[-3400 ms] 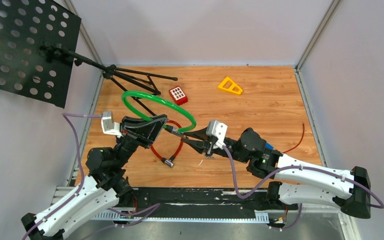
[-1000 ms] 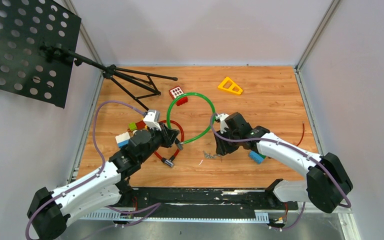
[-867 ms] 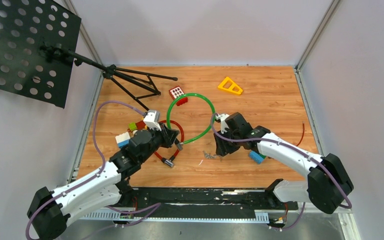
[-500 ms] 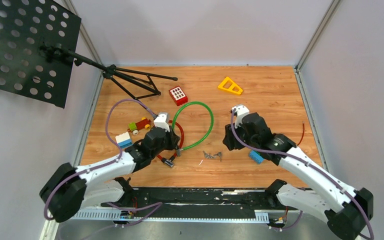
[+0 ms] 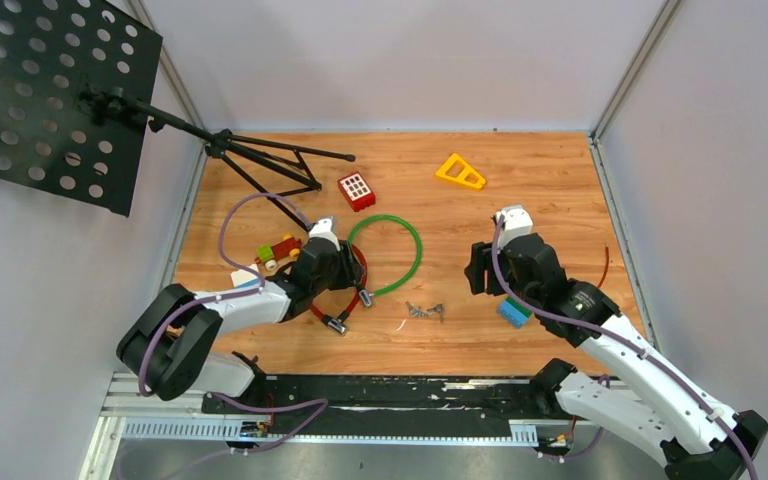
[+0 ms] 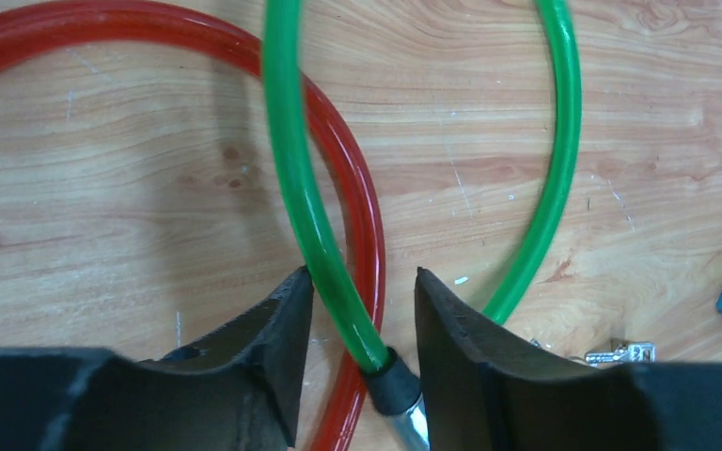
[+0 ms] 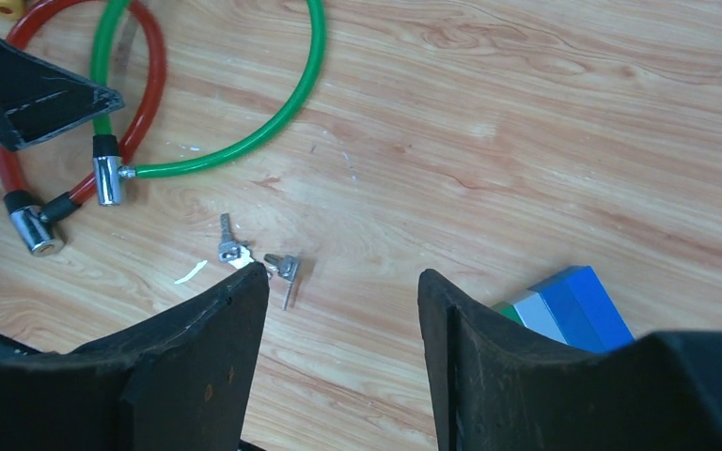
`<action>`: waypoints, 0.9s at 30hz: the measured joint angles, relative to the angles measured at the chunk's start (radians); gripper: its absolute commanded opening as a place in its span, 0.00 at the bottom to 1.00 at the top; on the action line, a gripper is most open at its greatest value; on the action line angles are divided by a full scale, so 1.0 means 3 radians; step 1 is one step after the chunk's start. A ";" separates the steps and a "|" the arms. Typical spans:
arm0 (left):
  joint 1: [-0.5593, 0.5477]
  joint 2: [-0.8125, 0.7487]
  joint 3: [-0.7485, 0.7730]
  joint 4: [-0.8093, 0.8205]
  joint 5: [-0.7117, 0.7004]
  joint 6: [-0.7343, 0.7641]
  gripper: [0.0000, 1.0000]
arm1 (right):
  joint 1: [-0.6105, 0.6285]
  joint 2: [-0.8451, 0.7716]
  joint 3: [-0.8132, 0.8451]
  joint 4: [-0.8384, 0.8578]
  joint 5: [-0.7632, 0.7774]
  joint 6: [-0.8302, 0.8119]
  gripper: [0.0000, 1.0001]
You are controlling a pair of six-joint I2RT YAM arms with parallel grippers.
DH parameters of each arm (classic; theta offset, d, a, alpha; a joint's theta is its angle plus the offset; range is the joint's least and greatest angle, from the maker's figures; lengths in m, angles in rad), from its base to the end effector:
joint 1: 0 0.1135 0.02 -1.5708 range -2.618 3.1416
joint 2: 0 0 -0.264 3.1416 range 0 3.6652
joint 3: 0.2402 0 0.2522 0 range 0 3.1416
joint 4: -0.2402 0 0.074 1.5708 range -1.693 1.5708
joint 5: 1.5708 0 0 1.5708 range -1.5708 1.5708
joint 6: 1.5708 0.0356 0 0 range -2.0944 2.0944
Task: Lock with the key
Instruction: Place the lock at the center of the board, then pick up the lock from the center of the board.
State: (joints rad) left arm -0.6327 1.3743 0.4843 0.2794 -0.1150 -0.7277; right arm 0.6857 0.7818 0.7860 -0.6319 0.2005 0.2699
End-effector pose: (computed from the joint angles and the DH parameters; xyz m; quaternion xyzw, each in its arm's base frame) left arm 0.2112 -0.1498 0.1571 -0.0686 0.8832 -0.2504 0.3905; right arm 0.1326 0.0993 0.2966 -0.1385 0.8767 0.1287 0.4424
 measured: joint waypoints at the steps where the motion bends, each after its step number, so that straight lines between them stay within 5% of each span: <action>1: 0.0013 0.0004 0.0000 -0.0010 0.0003 0.0003 0.62 | 0.0000 0.0000 0.0000 -0.0029 0.0050 0.0015 0.61; 8: 0.0039 -0.0029 0.0006 -0.0052 0.0001 0.0090 0.80 | -0.0001 0.0003 -0.0003 -0.0182 0.0493 0.0234 0.61; 11: 0.0039 -0.0100 0.0047 -0.0234 -0.0085 0.0158 0.99 | -0.0092 0.0003 -0.0006 -0.0263 0.0675 0.0407 0.61; 22: 0.0043 -0.0635 0.0299 -0.0455 -0.0487 0.0477 1.00 | -0.1910 -0.0183 -0.0332 -0.0315 0.0421 0.0855 0.64; 27: 0.0043 -0.0451 0.0399 -0.0036 -0.0484 0.0685 1.00 | -0.2221 0.0062 -0.0298 -0.0315 0.0444 0.1143 0.74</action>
State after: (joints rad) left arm -0.6197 1.2388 0.6041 0.2687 -0.2604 -0.5220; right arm 0.0193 0.8005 0.6968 -0.7265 0.3336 0.6128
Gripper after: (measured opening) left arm 0.998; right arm 0.691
